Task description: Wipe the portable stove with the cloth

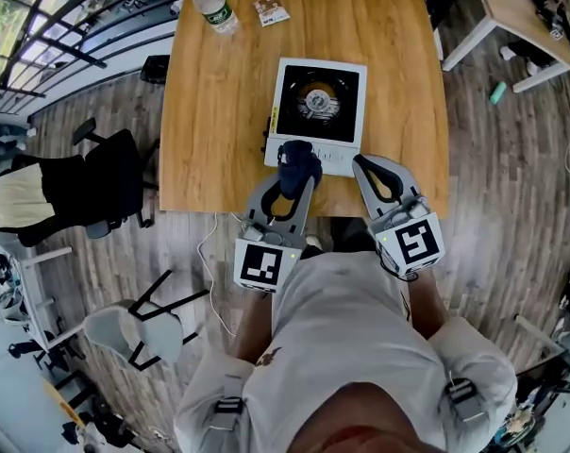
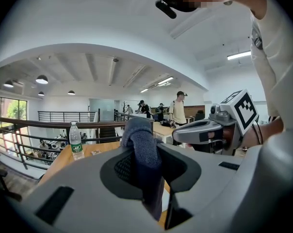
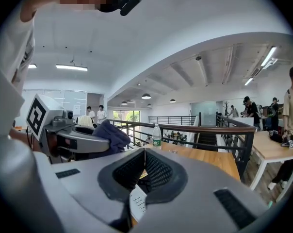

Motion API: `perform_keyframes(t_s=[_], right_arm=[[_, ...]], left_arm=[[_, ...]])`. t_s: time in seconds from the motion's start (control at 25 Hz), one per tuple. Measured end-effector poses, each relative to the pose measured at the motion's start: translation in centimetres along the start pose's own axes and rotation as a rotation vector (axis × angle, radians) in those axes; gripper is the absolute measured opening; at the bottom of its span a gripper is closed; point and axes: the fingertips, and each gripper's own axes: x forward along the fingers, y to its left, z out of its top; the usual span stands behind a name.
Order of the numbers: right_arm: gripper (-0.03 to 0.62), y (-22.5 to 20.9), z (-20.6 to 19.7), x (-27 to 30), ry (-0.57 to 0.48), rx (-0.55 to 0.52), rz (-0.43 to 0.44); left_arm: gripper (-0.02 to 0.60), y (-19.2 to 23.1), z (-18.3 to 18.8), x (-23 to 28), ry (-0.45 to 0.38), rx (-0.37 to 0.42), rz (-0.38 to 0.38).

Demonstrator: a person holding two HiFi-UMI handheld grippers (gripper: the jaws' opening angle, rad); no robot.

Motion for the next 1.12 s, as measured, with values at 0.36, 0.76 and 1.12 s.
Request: perform_keyframes(t_s=[0.36,0.76,1.12], right_arm=[[0.020,-4.1,-2.8,1.4,0.041,0.065,0.031],[0.020,-6.2,-7.1,1.3,0.107,0.117,0.028],[0.020,-5.8,-12.4,2.0,0.213,0.133,-0.050]], left_arm=[[0.098,-0.7,-1.2,4.6,0.057,0.004,0.010],[0.098,-3.4,-4.6,8.3,0.121,0.019,-0.053],[0.098,-4.0,-10.3,11.1,0.197,0.030,-0.168]])
